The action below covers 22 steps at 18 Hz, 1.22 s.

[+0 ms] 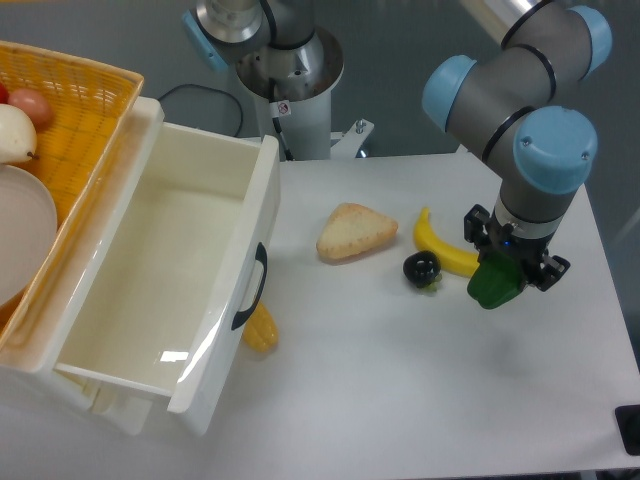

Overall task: Place the green pepper in the upper white drawer
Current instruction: 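Grasp the green pepper beside the banana and lift it, then carry the held green pepper over the open white drawer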

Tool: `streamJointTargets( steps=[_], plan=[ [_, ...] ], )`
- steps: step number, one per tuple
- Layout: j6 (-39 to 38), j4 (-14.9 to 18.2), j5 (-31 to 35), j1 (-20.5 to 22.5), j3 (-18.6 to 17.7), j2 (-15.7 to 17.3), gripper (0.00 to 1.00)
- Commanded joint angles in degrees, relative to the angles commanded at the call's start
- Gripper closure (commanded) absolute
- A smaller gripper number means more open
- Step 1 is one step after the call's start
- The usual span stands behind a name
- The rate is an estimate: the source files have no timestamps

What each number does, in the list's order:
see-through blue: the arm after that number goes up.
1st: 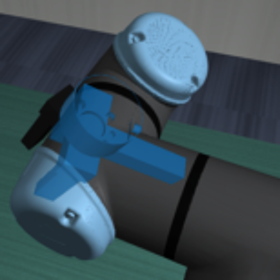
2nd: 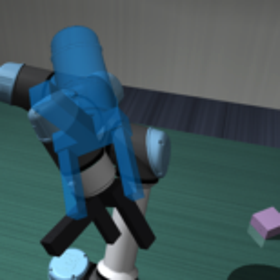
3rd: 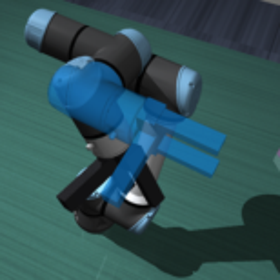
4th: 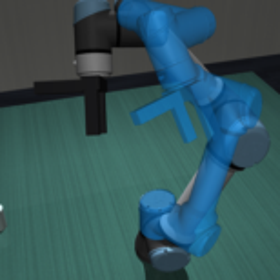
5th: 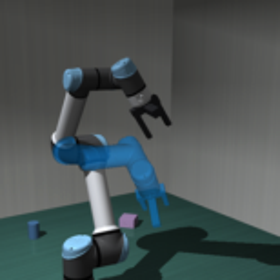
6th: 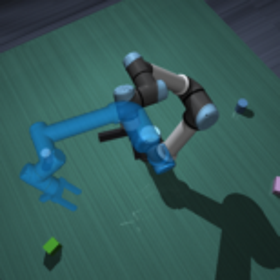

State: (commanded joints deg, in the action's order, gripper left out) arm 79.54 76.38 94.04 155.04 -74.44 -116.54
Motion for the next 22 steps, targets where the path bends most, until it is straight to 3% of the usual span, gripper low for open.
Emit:
streamJointTargets(
  steps=[5, 15, 22],
  plan=[
    [-2.1, 0.1, -3.0, 0.4, 0.5, 0.7, 0.83],
    [-11.7, 0.0, -11.0, -0.2, -1.5, 7.5, 0.84],
    [-17.0, -0.2, -16.6, -3.4, -3.6, 11.6, 0.84]
  ],
)
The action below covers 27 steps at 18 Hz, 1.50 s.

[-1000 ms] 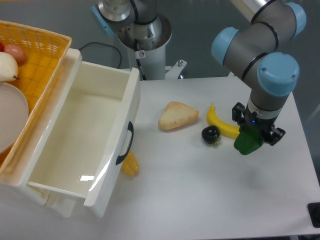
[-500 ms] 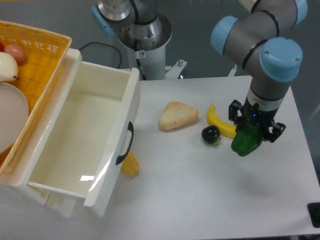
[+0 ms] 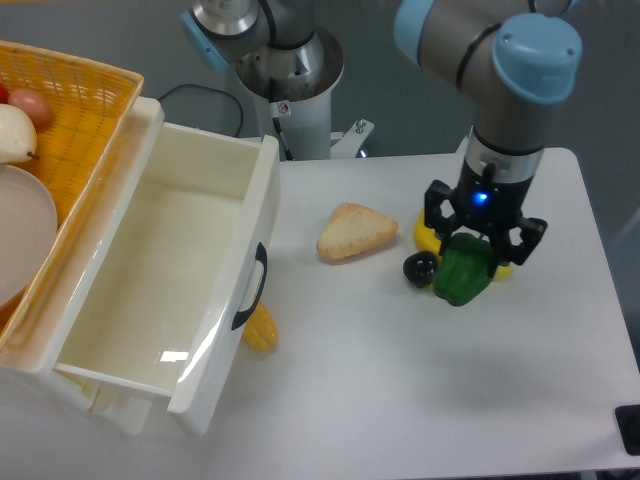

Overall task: Place the green pepper in the upper white drawer
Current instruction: 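Carry the held green pepper over the open white drawer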

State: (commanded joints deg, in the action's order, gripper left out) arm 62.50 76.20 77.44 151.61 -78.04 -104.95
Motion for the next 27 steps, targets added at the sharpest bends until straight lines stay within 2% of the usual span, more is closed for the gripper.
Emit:
streamJointTargets(
  steps=[4, 9, 17, 24, 27],
  plan=[
    [-2.4, 0.0, -4.8, -0.4, -0.7, 3.4, 0.84],
    [-8.9, 0.0, -6.1, -5.9, -2.5, 5.9, 0.84],
    [-17.4, 0.0, -15.0, -9.0, -3.4, 9.2, 0.84],
    [-19.8, -0.2, -15.0, -14.6, -5.6, 9.3, 0.82],
    [-19.8, -0.2, -15.1, -15.5, -6.9, 9.4, 0.82]
  ],
)
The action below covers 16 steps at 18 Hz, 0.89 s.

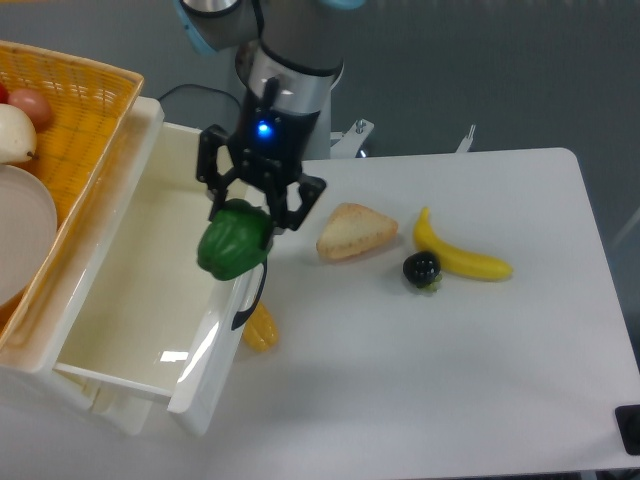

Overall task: Place the green pepper in the upper white drawer
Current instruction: 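Carry the held green pepper over the open white drawer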

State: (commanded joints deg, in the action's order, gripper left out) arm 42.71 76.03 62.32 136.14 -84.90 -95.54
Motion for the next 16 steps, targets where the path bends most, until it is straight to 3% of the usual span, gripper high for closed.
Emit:
streamJointTargets(
  steps=[6, 16],
  plan=[
    [0.5, -0.3, 0.2, -1.7, -2.0, -0.2, 0.82],
    [0.6, -0.5, 0.3, -4.7, -2.2, -1.7, 0.82]
  ],
)
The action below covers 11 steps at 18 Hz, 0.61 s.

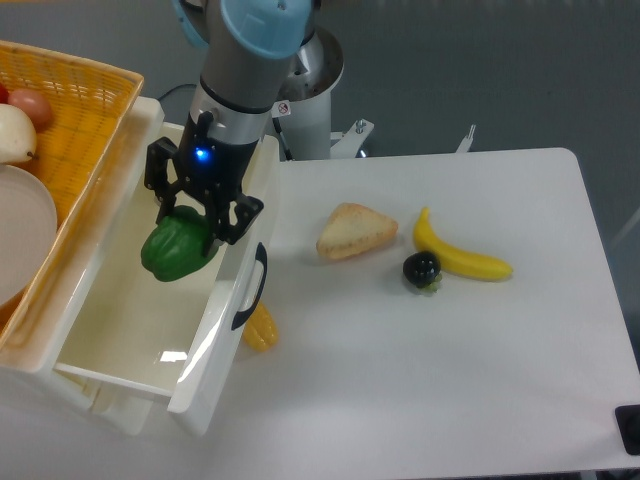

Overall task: Place the green pepper in the upper white drawer
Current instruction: 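Lower the green pepper into the drawer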

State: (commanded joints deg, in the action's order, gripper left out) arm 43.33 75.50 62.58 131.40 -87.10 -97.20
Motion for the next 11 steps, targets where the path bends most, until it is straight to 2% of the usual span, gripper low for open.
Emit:
streamJointTargets(
  steps=[5, 11],
  plan=[
    [0.0, -1.3, 0.3, -1.0, -0.4, -1.1, 0.82],
    [1.0, -1.2, 0.5, -1.9, -0.8, -2.3, 0.82]
  ],
)
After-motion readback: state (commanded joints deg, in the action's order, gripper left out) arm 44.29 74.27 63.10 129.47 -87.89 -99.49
